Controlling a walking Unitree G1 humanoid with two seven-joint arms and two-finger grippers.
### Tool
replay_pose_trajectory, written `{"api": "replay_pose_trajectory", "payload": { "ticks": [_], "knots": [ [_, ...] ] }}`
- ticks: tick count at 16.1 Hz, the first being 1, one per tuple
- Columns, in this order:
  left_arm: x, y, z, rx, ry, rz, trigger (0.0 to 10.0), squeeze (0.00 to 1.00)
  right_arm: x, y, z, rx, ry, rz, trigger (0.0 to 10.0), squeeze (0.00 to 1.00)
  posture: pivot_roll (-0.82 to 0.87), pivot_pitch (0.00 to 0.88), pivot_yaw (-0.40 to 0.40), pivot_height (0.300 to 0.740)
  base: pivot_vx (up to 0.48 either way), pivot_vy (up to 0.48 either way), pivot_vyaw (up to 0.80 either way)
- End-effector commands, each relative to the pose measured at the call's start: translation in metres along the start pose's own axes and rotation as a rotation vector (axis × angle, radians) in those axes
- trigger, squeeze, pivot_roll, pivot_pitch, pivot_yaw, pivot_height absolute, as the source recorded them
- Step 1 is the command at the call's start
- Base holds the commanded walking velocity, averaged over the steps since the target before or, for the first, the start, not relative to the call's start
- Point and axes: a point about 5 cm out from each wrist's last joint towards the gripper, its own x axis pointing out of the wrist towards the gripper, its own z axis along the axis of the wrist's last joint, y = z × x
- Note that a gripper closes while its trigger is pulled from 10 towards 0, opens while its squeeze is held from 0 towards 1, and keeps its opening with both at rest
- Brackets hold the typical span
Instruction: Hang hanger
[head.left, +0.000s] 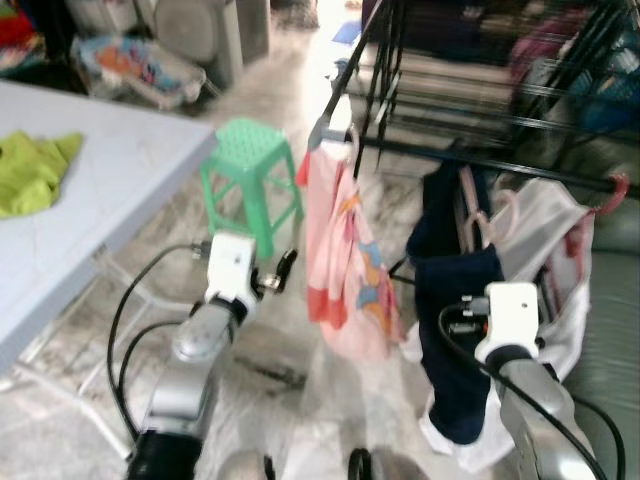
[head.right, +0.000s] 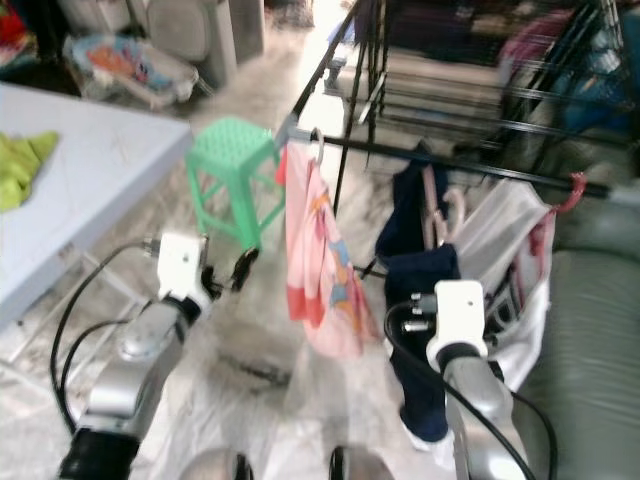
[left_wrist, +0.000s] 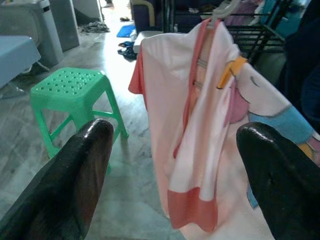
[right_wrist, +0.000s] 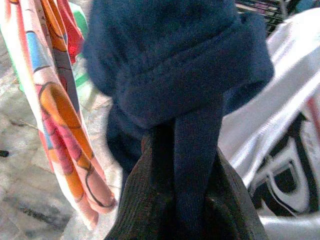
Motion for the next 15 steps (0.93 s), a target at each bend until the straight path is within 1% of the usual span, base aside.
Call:
{"api": "replay_pose_trajectory", "payload": {
  "ticks": [1,11,13,15],
  "knots": [
    [0.0003,0.0005,0.0007,0.011,-0.001,0.004,10.0,0.00,0.0020,-0.0011,0.0113,0.008,-0.058,-0.002,10.0,0.00,-0.04,0.000,-0.002,0.740,-0.266,0.000,0.00],
    [-0.0010,-0.0002,-0.0003,0.011,0.003,0.005,10.0,0.00,0.0023,0.0018,0.0099,0.011,-0.049,0.021,10.0,0.00,-0.05,0.007,-0.004,0.740,-0.267,0.000,0.00],
    [-0.0012,-0.0009,0.0004,0.003,-0.007,0.001,10.0,0.00,0.0021,0.0024,0.0093,0.001,-0.047,0.034,10.0,0.00,-0.05,0.007,-0.005,0.740,0.000,0.000,0.00],
    [-0.0014,0.0000,0.0017,-0.005,-0.013,0.015,10.0,0.00,0.0013,0.0053,0.0117,-0.027,-0.067,0.066,10.0,0.00,-0.04,0.009,-0.006,0.740,0.000,0.000,0.80]
  ]
}}
